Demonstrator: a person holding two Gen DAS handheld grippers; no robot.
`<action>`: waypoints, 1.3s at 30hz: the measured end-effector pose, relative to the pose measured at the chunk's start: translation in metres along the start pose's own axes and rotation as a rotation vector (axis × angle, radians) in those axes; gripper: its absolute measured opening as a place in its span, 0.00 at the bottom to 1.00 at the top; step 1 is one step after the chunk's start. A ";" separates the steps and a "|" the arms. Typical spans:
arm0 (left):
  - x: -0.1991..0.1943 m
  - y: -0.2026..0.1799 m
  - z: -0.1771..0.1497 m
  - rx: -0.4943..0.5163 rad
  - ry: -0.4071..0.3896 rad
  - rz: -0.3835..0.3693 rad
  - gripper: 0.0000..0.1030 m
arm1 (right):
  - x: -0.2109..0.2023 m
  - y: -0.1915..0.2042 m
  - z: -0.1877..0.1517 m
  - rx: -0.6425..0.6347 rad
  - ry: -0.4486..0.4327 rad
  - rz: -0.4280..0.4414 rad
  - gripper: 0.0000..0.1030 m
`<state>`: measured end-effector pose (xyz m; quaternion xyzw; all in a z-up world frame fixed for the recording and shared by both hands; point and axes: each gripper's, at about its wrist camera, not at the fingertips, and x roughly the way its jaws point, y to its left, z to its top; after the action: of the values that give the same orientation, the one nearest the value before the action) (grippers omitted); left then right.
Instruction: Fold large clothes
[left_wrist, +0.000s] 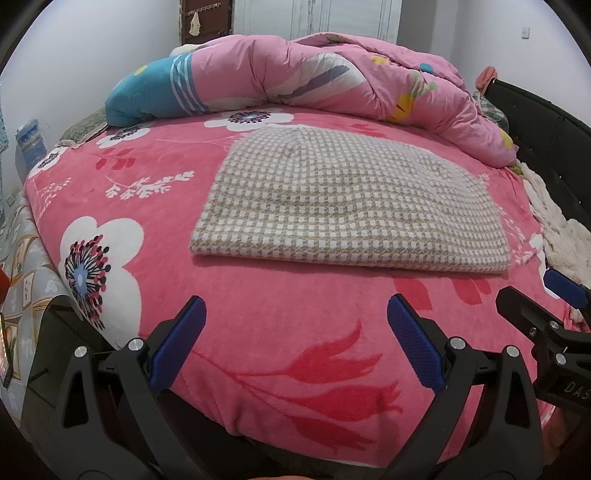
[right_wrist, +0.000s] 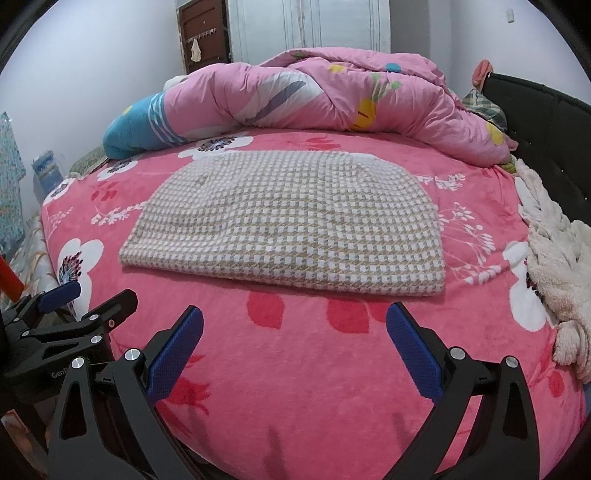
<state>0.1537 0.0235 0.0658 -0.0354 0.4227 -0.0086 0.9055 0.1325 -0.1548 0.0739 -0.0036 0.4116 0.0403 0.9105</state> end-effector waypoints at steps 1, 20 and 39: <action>0.000 0.000 0.000 0.000 0.000 0.000 0.92 | 0.001 0.000 0.000 -0.001 0.001 0.000 0.94; 0.002 0.000 -0.001 0.008 0.001 -0.002 0.92 | 0.003 -0.001 -0.001 -0.002 0.006 -0.001 0.94; 0.002 0.001 0.000 0.009 0.000 0.003 0.92 | 0.004 -0.001 -0.003 0.001 0.008 -0.002 0.94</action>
<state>0.1548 0.0247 0.0636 -0.0304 0.4228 -0.0091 0.9056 0.1330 -0.1552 0.0694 -0.0038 0.4150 0.0391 0.9090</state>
